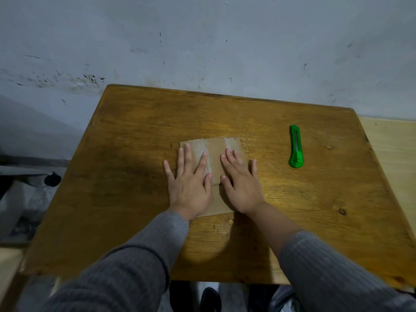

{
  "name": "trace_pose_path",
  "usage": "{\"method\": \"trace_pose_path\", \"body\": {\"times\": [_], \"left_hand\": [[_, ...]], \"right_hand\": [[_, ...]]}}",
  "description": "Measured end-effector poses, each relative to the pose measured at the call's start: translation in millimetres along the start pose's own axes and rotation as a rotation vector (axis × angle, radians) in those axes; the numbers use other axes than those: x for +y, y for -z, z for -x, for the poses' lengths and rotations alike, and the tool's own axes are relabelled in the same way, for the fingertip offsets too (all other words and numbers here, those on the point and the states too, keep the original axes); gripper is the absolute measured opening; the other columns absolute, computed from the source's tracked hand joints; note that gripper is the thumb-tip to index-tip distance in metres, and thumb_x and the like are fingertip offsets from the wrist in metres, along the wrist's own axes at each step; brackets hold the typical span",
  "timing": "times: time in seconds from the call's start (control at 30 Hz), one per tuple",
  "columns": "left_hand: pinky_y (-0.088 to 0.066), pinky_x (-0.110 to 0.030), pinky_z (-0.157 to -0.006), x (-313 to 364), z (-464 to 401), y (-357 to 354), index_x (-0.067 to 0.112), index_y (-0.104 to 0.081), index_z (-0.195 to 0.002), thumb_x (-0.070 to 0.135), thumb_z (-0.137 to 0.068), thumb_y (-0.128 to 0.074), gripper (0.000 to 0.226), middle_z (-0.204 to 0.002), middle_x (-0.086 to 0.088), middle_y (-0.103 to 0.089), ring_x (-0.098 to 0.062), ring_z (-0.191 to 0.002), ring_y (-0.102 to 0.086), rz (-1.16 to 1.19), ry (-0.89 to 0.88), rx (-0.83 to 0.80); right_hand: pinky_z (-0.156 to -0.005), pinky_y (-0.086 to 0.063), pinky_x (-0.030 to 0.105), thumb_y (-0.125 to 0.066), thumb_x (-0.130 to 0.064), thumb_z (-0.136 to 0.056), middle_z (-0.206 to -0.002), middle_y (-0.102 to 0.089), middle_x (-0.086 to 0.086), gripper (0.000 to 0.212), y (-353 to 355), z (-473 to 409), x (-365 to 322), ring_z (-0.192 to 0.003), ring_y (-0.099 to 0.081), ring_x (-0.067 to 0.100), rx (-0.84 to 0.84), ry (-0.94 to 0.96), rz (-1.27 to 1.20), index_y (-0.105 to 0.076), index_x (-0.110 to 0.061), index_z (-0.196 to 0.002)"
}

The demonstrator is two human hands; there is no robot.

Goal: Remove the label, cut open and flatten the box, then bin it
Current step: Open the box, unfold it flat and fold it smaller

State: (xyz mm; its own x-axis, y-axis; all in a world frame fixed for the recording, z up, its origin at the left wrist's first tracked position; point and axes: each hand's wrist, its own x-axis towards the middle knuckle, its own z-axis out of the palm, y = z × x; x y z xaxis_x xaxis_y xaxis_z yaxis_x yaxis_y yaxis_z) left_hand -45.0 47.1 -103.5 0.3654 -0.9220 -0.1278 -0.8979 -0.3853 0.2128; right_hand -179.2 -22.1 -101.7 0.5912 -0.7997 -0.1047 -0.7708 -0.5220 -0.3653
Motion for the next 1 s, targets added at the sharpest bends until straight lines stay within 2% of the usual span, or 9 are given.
{"method": "trace_pose_path", "body": {"times": [0.13,0.3,0.47,0.53,0.63,0.73,0.87,0.93,1.0], "left_hand": [[0.009,-0.059,-0.114,3.4,5.8,-0.2,0.049,-0.003,-0.149,0.056,-0.097,-0.023,0.056,-0.158,-0.023,0.018,-0.035,-0.146,0.018,0.058,0.147,0.009],[0.009,-0.051,-0.117,4.4,9.3,-3.6,0.047,-0.013,-0.149,0.058,-0.097,-0.025,0.055,-0.162,-0.017,0.004,-0.028,-0.149,0.011,0.138,0.166,0.077],[0.009,-0.044,-0.118,0.1,8.2,-7.8,0.045,-0.030,-0.146,0.056,-0.095,-0.037,0.053,-0.162,-0.012,-0.007,-0.024,-0.150,0.001,0.270,0.147,0.159],[0.000,-0.044,-0.120,-0.4,9.2,-6.5,0.041,-0.035,-0.146,0.053,-0.094,-0.046,0.055,-0.162,-0.011,-0.010,-0.026,-0.149,-0.007,0.353,0.146,0.180],[-0.028,-0.038,-0.115,5.3,15.2,0.9,0.039,-0.039,-0.145,0.044,-0.092,-0.058,0.057,-0.163,0.002,-0.004,-0.027,-0.146,-0.018,0.569,0.194,0.204],[-0.031,-0.020,-0.103,16.8,27.6,11.0,0.036,-0.039,-0.145,0.029,-0.087,-0.070,0.066,-0.162,0.009,-0.008,-0.012,-0.142,-0.025,0.800,0.196,0.287],[-0.044,-0.029,-0.095,28.1,45.7,27.6,0.042,-0.036,-0.144,0.022,-0.081,-0.076,0.078,-0.145,0.006,-0.041,-0.010,-0.124,-0.042,1.052,0.256,0.204],[-0.047,-0.041,-0.101,30.9,54.6,37.7,0.042,-0.040,-0.141,0.016,-0.078,-0.078,0.078,-0.143,0.004,-0.047,-0.016,-0.128,-0.046,1.127,0.247,0.185],[-0.045,-0.045,-0.104,33.9,66.6,46.3,0.043,-0.042,-0.140,0.013,-0.076,-0.079,0.079,-0.144,0.002,-0.047,-0.018,-0.131,-0.044,1.127,0.226,0.201]], "right_hand": [[-0.116,0.014,0.042,-0.039,-0.046,-0.095,-0.160,0.011,0.006,0.052,4.6,-0.6,-5.5,-0.146,0.017,0.019,0.002,-0.214,-0.089,-0.023,-0.049,-0.144],[-0.113,-0.003,0.048,-0.044,-0.053,-0.091,-0.162,0.003,0.002,0.049,9.4,-1.1,-13.9,-0.145,0.004,0.025,-0.015,-0.346,-0.118,-0.029,-0.059,-0.137],[-0.109,-0.010,0.044,-0.057,-0.048,-0.086,-0.158,-0.014,-0.001,0.048,11.7,-2.0,-14.1,-0.143,-0.006,0.019,0.065,-0.381,-0.216,-0.042,-0.056,-0.131],[-0.111,-0.009,0.043,-0.060,-0.046,-0.085,-0.155,-0.018,-0.001,0.052,12.0,2.4,-13.9,-0.144,-0.009,0.016,0.102,-0.379,-0.257,-0.041,-0.054,-0.133],[-0.117,-0.017,0.044,-0.064,-0.034,-0.086,-0.152,-0.015,-0.001,0.057,12.4,9.6,-19.3,-0.143,-0.018,0.016,0.151,-0.325,-0.470,-0.041,-0.048,-0.136],[-0.114,-0.033,0.036,-0.065,-0.015,-0.087,-0.150,-0.010,-0.005,0.060,23.7,19.9,-21.0,-0.139,-0.029,0.017,0.200,-0.273,-0.711,-0.044,-0.044,-0.136],[-0.108,-0.037,0.034,-0.066,-0.010,-0.087,-0.152,-0.021,-0.005,0.066,48.0,43.5,-16.8,-0.128,-0.037,0.011,0.135,-0.335,-0.898,-0.040,-0.039,-0.140],[-0.108,-0.040,0.042,-0.064,-0.008,-0.087,-0.152,-0.034,-0.004,0.072,54.7,59.6,-20.5,-0.133,-0.040,0.017,0.115,-0.317,-1.008,-0.033,-0.043,-0.142],[-0.112,-0.033,0.042,-0.061,-0.008,-0.089,-0.152,-0.033,-0.004,0.075,57.3,76.1,-24.7,-0.138,-0.033,0.020,0.136,-0.240,-0.941,-0.028,-0.049,-0.142]]}}
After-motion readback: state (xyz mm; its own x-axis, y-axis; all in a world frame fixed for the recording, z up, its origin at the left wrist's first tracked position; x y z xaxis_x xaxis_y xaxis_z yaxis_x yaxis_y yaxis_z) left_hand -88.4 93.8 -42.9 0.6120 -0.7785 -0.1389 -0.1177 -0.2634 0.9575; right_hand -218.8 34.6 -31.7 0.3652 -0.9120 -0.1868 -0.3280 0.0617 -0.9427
